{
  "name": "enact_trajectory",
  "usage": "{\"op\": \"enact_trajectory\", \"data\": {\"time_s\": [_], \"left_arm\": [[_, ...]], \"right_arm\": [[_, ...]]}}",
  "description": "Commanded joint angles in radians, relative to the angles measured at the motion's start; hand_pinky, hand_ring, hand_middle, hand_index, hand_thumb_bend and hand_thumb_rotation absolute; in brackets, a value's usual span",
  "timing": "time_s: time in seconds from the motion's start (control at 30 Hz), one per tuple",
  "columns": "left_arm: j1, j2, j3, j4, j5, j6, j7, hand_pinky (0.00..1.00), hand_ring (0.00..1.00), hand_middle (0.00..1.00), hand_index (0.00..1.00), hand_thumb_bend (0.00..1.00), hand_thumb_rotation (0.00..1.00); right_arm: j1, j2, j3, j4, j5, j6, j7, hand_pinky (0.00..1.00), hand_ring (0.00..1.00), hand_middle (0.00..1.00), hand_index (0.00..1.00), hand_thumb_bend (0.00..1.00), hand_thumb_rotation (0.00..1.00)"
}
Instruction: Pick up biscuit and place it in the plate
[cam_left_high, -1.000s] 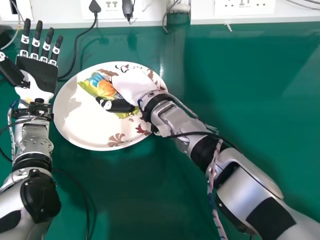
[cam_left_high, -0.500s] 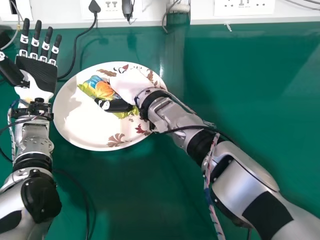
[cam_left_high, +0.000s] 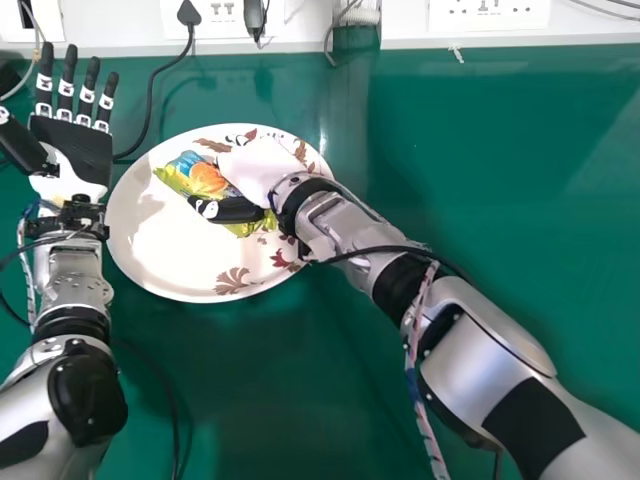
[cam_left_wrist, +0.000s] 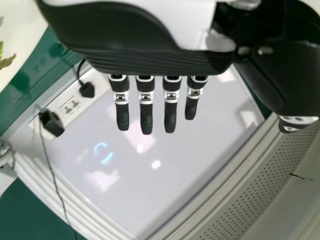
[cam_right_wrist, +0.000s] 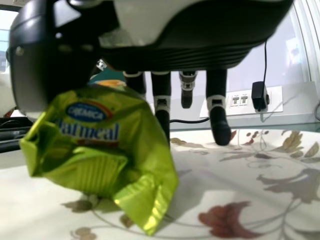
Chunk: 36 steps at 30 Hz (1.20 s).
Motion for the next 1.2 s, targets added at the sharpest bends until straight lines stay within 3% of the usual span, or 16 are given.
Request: {"op": "enact_trajectory", "data": {"time_s": [0.0,0.03,0.1,0.33,0.5,0.97,1.17], "left_arm": [[0.016,-0.006,-0.004,-0.001,0.002,-0.027,-0.006,0.85,0.86,0.89,0.97,0.85,0.53],[0.016,-0.006,-0.004,0.002,0.001,-0.029,-0.011,0.86,0.86,0.89,0.97,0.85,0.53],[0.017,-0.006,-0.007,0.005,0.002,-0.036,-0.019,0.86,0.86,0.89,0.97,0.85,0.52],[0.02,-0.007,-0.015,0.01,0.012,-0.065,-0.05,0.86,0.88,0.91,0.98,0.84,0.54],[0.02,-0.012,-0.017,0.007,0.02,-0.076,-0.036,0.85,0.88,0.91,0.98,0.85,0.54],[0.02,-0.014,-0.02,0.006,0.024,-0.081,-0.036,0.93,0.88,0.94,0.99,0.83,0.59],[0.02,-0.011,-0.023,0.012,0.03,-0.085,-0.035,0.9,0.88,0.93,0.99,0.84,0.56]], "right_arm": [[0.032,0.015,0.015,0.026,0.006,-0.021,0.024,0.26,0.46,0.67,0.66,0.67,0.43],[0.032,0.015,0.015,0.026,0.008,-0.021,0.022,0.29,0.5,0.69,0.7,0.71,0.51],[0.031,0.014,0.013,0.025,0.014,-0.023,0.027,0.33,0.54,0.72,0.74,0.77,0.58],[0.03,0.008,0.01,0.014,0.029,-0.031,0.034,0.49,0.73,0.81,0.78,0.84,0.71],[0.028,0.001,0.002,-0.006,0.041,-0.027,0.045,0.54,0.78,0.83,0.79,0.86,0.73],[0.043,-0.051,-0.031,-0.154,0.068,-0.01,0.101,0.53,0.77,0.82,0.77,0.84,0.74],[0.068,-0.076,-0.063,-0.246,0.092,-0.002,0.137,0.54,0.77,0.81,0.78,0.84,0.74]]}}
